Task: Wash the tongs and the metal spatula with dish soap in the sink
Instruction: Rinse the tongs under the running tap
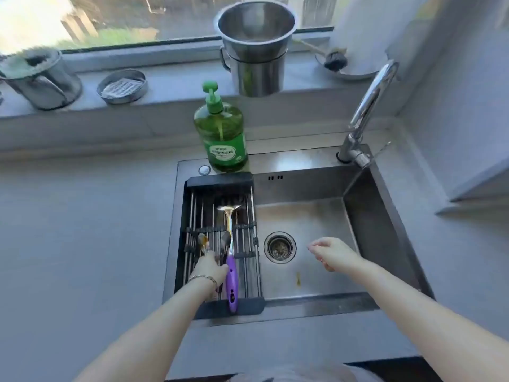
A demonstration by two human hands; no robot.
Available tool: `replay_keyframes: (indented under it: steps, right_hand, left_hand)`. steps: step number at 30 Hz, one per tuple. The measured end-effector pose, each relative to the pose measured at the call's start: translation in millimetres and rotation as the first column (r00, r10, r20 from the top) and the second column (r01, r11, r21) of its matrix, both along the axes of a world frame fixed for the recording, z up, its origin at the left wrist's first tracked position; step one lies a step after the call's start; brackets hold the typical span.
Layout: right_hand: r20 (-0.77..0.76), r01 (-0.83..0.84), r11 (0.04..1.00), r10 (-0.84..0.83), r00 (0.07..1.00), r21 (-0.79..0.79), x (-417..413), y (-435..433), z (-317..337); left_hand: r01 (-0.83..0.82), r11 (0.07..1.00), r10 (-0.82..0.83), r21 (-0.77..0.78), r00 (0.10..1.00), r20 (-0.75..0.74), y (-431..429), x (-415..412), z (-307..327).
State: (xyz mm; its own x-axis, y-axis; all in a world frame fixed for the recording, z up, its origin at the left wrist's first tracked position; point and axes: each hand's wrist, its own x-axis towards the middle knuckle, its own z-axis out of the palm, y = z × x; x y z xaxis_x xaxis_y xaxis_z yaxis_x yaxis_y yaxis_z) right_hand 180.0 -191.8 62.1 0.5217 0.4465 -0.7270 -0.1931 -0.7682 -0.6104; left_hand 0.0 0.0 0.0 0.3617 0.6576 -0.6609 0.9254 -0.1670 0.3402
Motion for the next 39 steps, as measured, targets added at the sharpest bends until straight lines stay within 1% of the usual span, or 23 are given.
replay_keyframes:
  steps: [1,2,3,7,8,10,11,13,15,16,18,20,23,25,28,30,33,39]
  right_hand:
    - [0.012,-0.002,1.000,0.002,1.000,-0.008,-3.6,2.2,-3.5]
    - [0.023,0.022,0.999,-0.021,1.000,-0.035,-6.3,3.9,-6.1]
    - [0.014,0.037,0.998,-0.036,0.999,-0.051,-10.9,3.2,-9.1]
    - [0.017,0.086,0.993,-0.085,0.996,-0.075,-25.6,1.1,-14.5]
    - [0.022,0.101,0.992,-0.099,0.995,-0.072,-26.9,1.1,-14.7]
    - [0.015,0.122,0.990,-0.121,0.993,-0.070,-27.4,-0.2,-16.2]
    - [0.018,0.121,0.990,-0.120,0.993,-0.067,-26.9,-0.7,-16.2]
    - [0.035,0.108,0.993,-0.106,0.994,-0.051,-22.6,-0.6,-14.9]
    - [0.038,0.101,0.995,-0.100,0.994,-0.027,-14.3,0.2,-13.6]
    - [0.029,0.097,0.995,-0.096,0.995,-0.018,-9.5,0.9,-12.3]
    - [0.021,0.084,0.996,-0.084,0.996,0.000,1.5,0.3,-9.5]
    - [0.020,0.080,0.997,-0.081,0.997,0.019,14.0,-2.6,-4.7]
    - [0.022,0.074,0.997,-0.075,0.997,0.029,41.0,-10.5,5.3]
    - [0.029,0.091,0.995,-0.092,0.995,0.033,68.5,-14.2,10.2]
    - [0.043,0.226,0.973,-0.228,0.973,0.037,118.5,-11.8,14.9]
    - [0.035,0.311,0.950,-0.312,0.950,0.027,149.5,-5.9,21.0]
    - [0.043,0.337,0.941,-0.336,0.941,-0.019,188.9,3.6,24.9]
    - [-0.042,0.427,0.902,-0.430,0.902,-0.057,241.8,19.1,16.6]
  left_hand:
    - [-0.061,0.997,0.063,-0.055,0.997,0.037,1.3,-0.4,-9.4]
    - [-0.115,0.989,0.119,-0.091,0.992,0.043,1.3,-0.2,-15.9]
    - [-0.121,0.987,0.125,-0.104,0.992,0.029,2.5,-1.3,-23.0]
    - [-0.012,0.994,0.012,-0.110,1.000,0.003,8.1,-10.7,-48.0]
    - [0.020,0.996,-0.018,-0.092,1.000,0.018,10.9,-14.2,-52.2]
    - [0.033,0.998,-0.030,-0.045,0.997,0.066,15.4,-19.0,-49.8]
    - [0.003,1.000,0.000,-0.022,0.993,0.116,15.9,-20.5,-42.7]
    - [-0.102,0.995,0.095,0.013,0.959,0.266,16.7,-18.9,-21.6]
    - [-0.176,0.984,0.146,0.029,0.889,0.434,17.1,-12.7,6.5]
    - [-0.185,0.982,0.144,0.033,0.855,0.499,16.4,-8.0,20.6]
    - [-0.152,0.984,0.073,0.095,0.825,0.560,10.8,5.1,50.0]
    - [-0.092,0.987,0.002,0.133,0.829,0.559,1.8,21.6,75.4]
    - [-0.037,0.999,0.011,0.035,0.831,0.556,-16.1,52.2,106.5]
    - [-0.009,1.000,-0.004,0.021,0.836,0.548,-26.7,72.3,115.7]
    - [0.026,0.999,-0.041,0.035,0.827,0.561,-39.9,99.7,117.6]
    - [0.056,0.998,-0.069,0.040,0.841,0.537,-48.9,114.2,116.2]
    - [0.101,0.991,-0.130,0.086,0.863,0.489,-59.0,131.1,112.2]
    - [0.149,0.982,-0.185,0.112,0.864,0.468,-61.2,165.4,112.6]
